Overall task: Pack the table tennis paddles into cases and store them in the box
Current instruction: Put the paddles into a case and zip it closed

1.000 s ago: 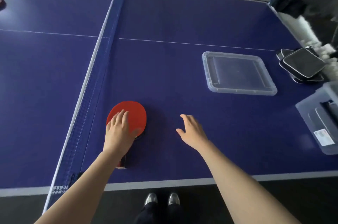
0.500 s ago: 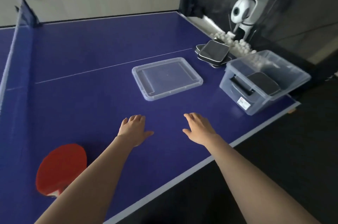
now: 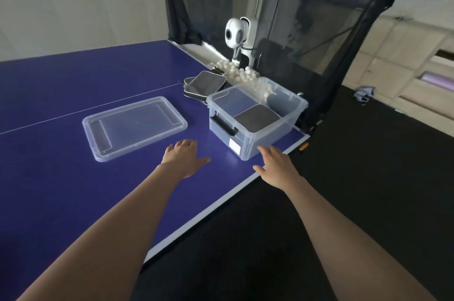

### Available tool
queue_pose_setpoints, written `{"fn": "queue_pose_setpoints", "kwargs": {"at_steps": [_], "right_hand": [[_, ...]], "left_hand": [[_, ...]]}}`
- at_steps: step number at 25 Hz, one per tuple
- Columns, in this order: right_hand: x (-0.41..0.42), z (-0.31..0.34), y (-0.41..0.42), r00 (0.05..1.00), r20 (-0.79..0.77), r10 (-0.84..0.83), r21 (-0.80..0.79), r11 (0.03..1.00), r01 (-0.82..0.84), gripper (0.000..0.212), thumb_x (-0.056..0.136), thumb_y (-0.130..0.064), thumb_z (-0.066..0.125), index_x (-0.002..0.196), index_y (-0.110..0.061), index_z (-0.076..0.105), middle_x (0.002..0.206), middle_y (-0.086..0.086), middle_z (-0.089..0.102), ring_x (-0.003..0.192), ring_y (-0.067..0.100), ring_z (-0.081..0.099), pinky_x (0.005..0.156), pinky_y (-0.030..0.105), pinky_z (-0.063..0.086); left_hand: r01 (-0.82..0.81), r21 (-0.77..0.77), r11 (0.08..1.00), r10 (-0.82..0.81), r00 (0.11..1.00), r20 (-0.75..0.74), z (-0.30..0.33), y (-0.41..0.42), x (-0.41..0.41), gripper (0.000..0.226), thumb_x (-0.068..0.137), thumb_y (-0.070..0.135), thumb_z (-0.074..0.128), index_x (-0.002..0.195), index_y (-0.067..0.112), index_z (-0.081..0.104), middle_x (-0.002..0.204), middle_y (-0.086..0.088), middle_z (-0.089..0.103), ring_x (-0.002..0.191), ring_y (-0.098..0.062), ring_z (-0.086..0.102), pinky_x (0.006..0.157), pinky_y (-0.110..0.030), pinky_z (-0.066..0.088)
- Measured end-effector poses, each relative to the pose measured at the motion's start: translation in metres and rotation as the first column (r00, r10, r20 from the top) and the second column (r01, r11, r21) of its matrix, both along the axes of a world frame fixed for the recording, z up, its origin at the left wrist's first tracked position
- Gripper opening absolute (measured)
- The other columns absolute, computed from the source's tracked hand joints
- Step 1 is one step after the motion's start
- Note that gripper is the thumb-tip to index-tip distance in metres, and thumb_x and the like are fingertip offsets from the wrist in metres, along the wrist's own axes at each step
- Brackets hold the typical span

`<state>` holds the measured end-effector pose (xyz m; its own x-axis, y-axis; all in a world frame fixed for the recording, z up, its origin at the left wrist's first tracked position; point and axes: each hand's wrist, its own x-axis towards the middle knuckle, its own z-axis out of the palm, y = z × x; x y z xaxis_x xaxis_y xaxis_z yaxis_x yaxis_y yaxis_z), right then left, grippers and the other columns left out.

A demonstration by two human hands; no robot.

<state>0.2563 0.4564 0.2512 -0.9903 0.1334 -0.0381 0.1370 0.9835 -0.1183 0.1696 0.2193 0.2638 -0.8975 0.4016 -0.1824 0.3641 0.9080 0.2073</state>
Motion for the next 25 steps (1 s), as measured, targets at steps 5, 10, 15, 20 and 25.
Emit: {"fn": "queue_pose_setpoints", "kwargs": {"at_steps": [5,10,15,20,25], "right_hand": [[-0.006,0.006,0.058,0.999,-0.028,-0.022,-0.034,0.999,0.021,0.062,0.094,-0.037,0.054,0.144,-0.012,0.028,0.143,0.011,0.041,0.131,0.027,0.041,0.105,0.041,0.041],[-0.048,0.003,0.095,1.0,-0.025,-0.003,-0.054,0.999,0.001,0.062,0.095,-0.036,0.052,0.145,-0.011,0.027,0.145,0.01,0.039,0.133,0.026,0.04,0.105,0.041,0.04],[-0.121,-0.005,0.137,0.999,0.003,0.038,-0.031,0.999,-0.038,0.061,0.096,-0.035,0.05,0.146,-0.012,0.026,0.146,0.009,0.039,0.133,0.027,0.038,0.104,0.042,0.038],[-0.203,-0.006,0.176,0.998,0.037,0.059,-0.036,0.998,-0.058,0.063,0.095,-0.037,0.05,0.147,-0.01,0.026,0.147,0.009,0.038,0.134,0.026,0.038,0.106,0.041,0.035],[-0.277,-0.001,0.197,0.993,0.061,0.1,-0.029,0.995,-0.099,0.06,0.095,-0.038,0.049,0.145,-0.011,0.028,0.144,0.01,0.041,0.132,0.029,0.038,0.104,0.044,0.037]], "left_hand": [[-0.009,0.035,0.999,0.01,1.0,-0.01,0.007,0.061,-0.009,0.075,0.094,0.056,0.041,0.15,0.011,0.02,0.157,-0.007,0.026,0.144,-0.025,0.024,0.118,-0.042,0.019],[-0.008,0.005,1.0,0.008,0.999,-0.031,0.001,0.097,-0.047,0.071,0.095,0.056,0.039,0.147,0.011,0.026,0.152,-0.007,0.034,0.14,-0.026,0.031,0.113,-0.041,0.025],[-0.06,0.064,0.996,0.063,0.998,-0.033,-0.011,0.134,-0.122,0.065,0.093,0.058,0.043,0.139,0.011,0.039,0.143,-0.006,0.044,0.132,-0.027,0.04,0.105,-0.042,0.031],[-0.143,0.105,0.984,0.144,0.99,-0.003,-0.018,0.162,-0.196,0.067,0.094,0.056,0.043,0.142,0.01,0.035,0.147,-0.008,0.04,0.134,-0.028,0.037,0.105,-0.043,0.031],[-0.226,0.116,0.967,0.227,0.974,0.004,-0.016,0.17,-0.248,0.07,0.094,0.057,0.042,0.145,0.011,0.032,0.149,-0.008,0.038,0.136,-0.028,0.035,0.107,-0.043,0.03]]}}
